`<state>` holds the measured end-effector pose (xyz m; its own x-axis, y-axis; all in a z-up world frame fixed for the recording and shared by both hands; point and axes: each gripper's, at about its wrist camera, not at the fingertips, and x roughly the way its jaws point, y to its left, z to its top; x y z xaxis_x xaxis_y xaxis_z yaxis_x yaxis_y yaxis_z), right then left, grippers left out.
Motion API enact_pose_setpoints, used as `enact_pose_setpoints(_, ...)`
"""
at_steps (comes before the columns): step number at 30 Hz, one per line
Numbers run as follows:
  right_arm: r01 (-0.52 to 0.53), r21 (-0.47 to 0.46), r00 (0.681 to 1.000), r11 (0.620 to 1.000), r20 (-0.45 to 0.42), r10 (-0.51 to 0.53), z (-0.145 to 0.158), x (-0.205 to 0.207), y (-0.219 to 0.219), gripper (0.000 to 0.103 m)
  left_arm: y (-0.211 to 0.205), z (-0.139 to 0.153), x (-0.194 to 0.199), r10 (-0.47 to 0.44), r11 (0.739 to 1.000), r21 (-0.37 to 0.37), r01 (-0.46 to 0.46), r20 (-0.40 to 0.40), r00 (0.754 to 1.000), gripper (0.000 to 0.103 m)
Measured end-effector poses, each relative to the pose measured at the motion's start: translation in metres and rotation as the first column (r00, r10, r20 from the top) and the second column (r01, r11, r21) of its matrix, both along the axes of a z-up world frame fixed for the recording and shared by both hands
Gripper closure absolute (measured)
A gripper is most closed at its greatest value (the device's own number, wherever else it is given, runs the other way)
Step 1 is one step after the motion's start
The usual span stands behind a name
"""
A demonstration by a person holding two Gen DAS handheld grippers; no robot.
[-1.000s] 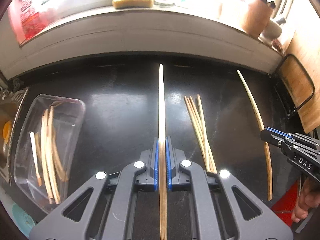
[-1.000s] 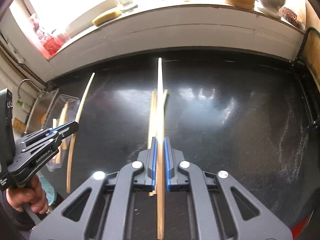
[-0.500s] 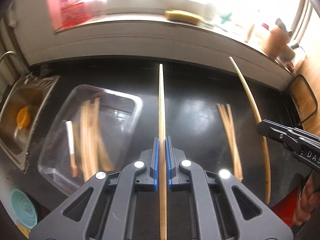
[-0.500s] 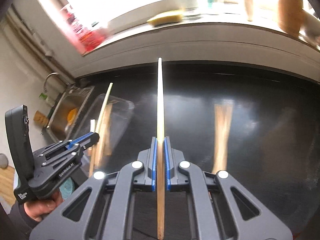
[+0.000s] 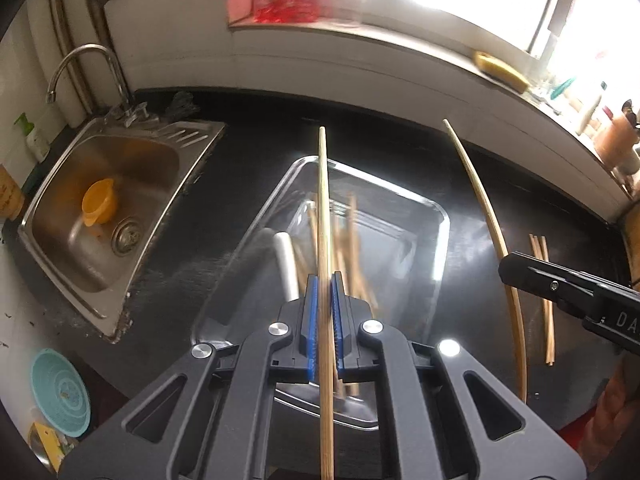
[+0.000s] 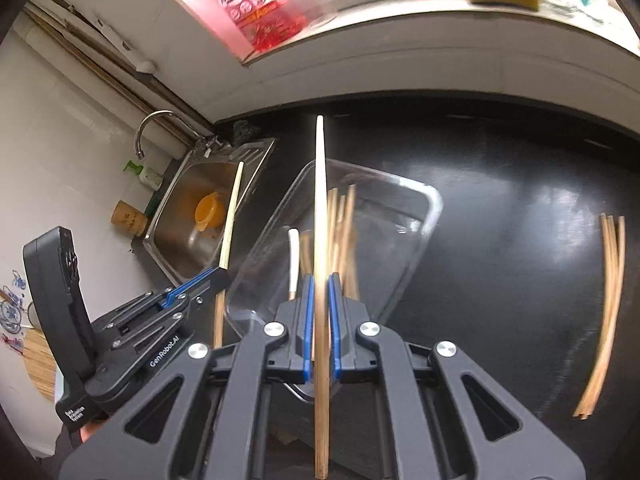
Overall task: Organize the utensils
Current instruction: 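Lift both held chopsticks and carry them over the clear container, then lower the chopsticks into the container and open both tools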
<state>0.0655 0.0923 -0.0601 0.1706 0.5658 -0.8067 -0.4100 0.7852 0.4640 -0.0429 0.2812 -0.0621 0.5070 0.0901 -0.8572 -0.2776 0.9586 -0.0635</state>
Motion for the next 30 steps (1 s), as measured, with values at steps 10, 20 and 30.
enact_pose_setpoints(10, 0.012, -0.031, 1.000, 0.999, -0.024, -0.013, -0.015, 0.008, 0.023, 0.095, 0.017, -0.020, 0.016, -0.019, 1.000, -0.023, 0.018, -0.036, 0.999, 0.097)
enact_pose_setpoints(20, 0.020, -0.067, 0.998, 0.998, -0.055, -0.024, -0.043, 0.016, 0.036, 0.095, 0.019, -0.044, 0.031, -0.039, 0.999, -0.035, 0.036, -0.073, 0.997, 0.097)
enact_pose_setpoints(30, 0.024, -0.089, 0.996, 0.996, -0.082, -0.031, -0.068, 0.025, 0.048, 0.095, 0.021, -0.065, 0.047, -0.042, 0.998, -0.044, 0.038, -0.099, 0.994, 0.097)
